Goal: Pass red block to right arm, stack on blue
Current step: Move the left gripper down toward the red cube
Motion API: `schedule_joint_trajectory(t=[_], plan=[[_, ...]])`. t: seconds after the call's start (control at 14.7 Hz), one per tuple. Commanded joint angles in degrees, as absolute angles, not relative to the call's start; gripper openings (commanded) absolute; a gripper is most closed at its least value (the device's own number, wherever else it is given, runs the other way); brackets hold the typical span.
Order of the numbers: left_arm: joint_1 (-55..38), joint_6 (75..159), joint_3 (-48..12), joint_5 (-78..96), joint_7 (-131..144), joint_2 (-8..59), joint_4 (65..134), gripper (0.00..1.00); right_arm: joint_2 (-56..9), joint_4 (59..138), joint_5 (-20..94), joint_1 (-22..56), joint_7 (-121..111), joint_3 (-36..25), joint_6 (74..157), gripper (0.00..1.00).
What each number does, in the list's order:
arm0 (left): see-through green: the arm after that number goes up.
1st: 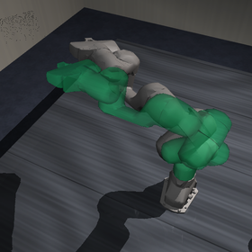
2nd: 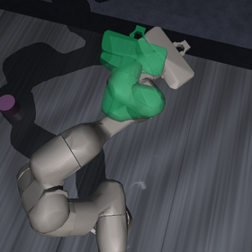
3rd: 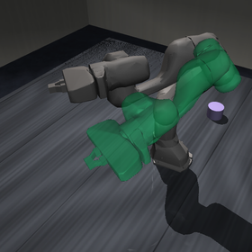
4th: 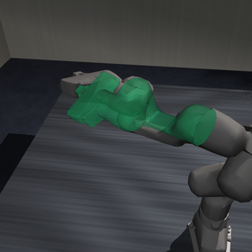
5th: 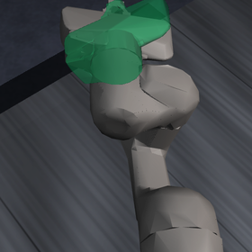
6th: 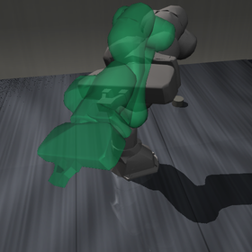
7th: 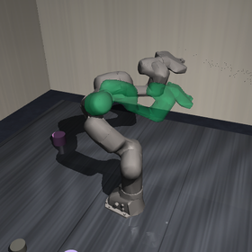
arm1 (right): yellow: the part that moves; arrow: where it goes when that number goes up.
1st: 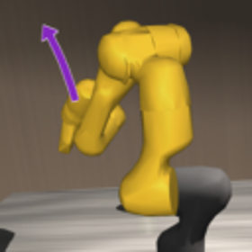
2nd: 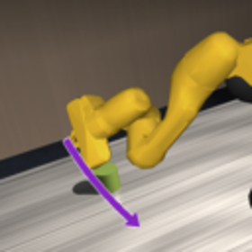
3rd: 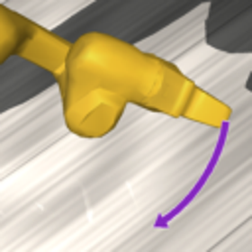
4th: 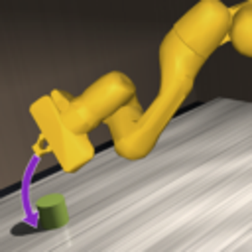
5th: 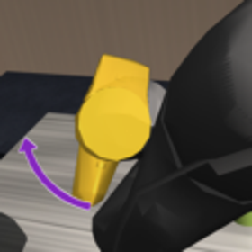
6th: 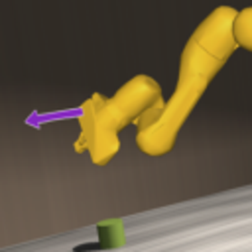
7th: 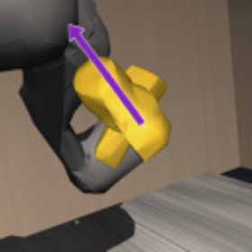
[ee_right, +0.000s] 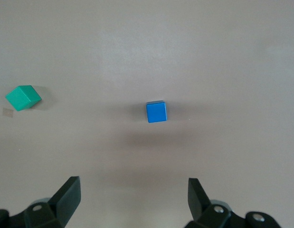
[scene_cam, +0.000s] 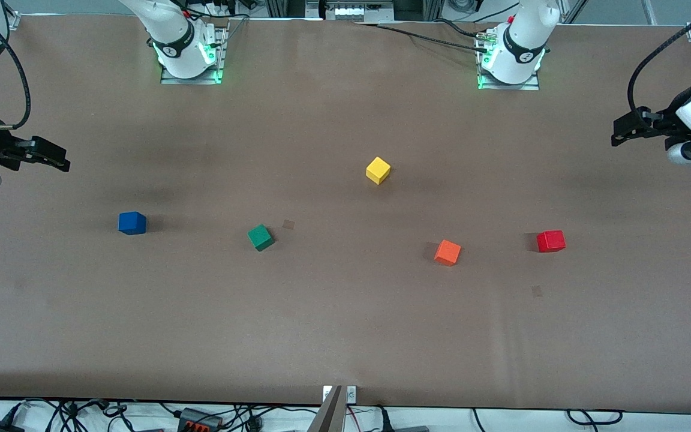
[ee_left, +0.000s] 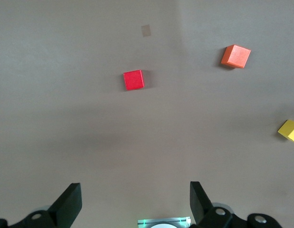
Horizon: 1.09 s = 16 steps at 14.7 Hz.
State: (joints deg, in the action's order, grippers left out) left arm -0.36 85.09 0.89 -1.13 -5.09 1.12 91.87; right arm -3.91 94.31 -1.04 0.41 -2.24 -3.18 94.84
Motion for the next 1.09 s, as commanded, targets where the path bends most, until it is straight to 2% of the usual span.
schedule_joint_trajectory(t=[0.0,0.2,0.55,0.68,1.02], plan=[[-0.6,83.4,1.1,-0.2,-4.5,4.3,87.3,1.00,-3.2,95.0,-1.3,0.3,-2.3,-3.2,94.7,1.00],[-0.5,83.2,1.2,-0.2,-5.4,11.1,80.8,1.00,-3.4,94.7,-1.4,0.3,-2.3,-3.2,94.8,1.00],[-0.7,88.8,1.1,-0.5,-4.7,19.1,82.3,1.00,-3.5,94.5,-1.5,0.3,-2.3,-3.3,94.6,1.00],[0.2,94.5,1.2,-0.5,-4.8,20.9,85.1,1.00,-3.6,94.5,-1.5,0.3,-2.3,-3.2,94.6,1.00],[3.0,116.0,1.1,-0.5,-4.7,22.1,100.3,1.00,-4.1,94.3,-1.1,-0.1,-2.2,-3.3,95.1,1.00]])
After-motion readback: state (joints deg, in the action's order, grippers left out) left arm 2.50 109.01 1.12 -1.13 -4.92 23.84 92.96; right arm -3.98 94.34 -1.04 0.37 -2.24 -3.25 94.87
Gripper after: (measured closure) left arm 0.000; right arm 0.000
